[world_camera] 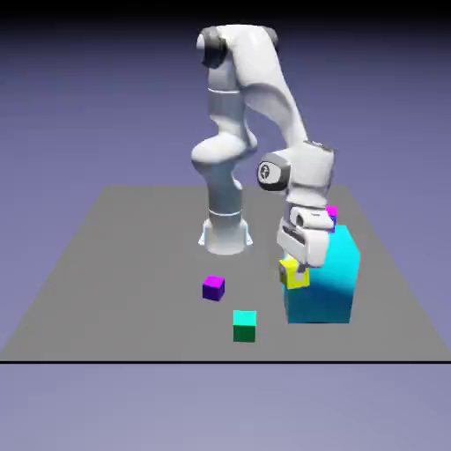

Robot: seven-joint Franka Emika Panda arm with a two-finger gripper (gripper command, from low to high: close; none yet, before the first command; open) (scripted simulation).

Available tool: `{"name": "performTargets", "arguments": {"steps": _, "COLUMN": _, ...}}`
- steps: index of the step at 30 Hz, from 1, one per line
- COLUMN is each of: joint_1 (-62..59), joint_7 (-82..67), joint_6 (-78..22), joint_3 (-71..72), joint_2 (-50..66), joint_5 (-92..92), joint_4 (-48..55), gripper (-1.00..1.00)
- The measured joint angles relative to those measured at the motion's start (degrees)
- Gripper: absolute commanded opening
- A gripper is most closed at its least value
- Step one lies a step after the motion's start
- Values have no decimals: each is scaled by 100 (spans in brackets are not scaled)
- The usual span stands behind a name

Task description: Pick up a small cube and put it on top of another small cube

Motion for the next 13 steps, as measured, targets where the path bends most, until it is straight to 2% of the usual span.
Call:
{"name": "performTargets", "arguments": {"steps": 4, "joint_1": 177, "joint_7": -480, "joint_6": -210, "joint_3": -230, "joint_2": 250, "joint_5": 341, "joint_4": -374, "gripper": -100}}
{"name": "performTargets", "arguments": {"steps": 9, "joint_1": -444, "joint_7": -890, "joint_6": 776, "joint_3": 348, "joint_2": 1287, "joint_5": 990, "joint_4": -372, "gripper": -100}}
{"name": "performTargets", "arguments": {"steps": 10, "joint_1": -560, "joint_7": -967, "joint_6": 960, "joint_3": 456, "joint_2": 1482, "joint_5": 1112, "joint_4": -371, "gripper": 100}}
{"name": "performTargets", "arguments": {"steps": 13, "joint_1": -437, "joint_7": -885, "joint_6": 770, "joint_3": 341, "joint_2": 1275, "joint_5": 983, "joint_4": -372, "gripper": 100}}
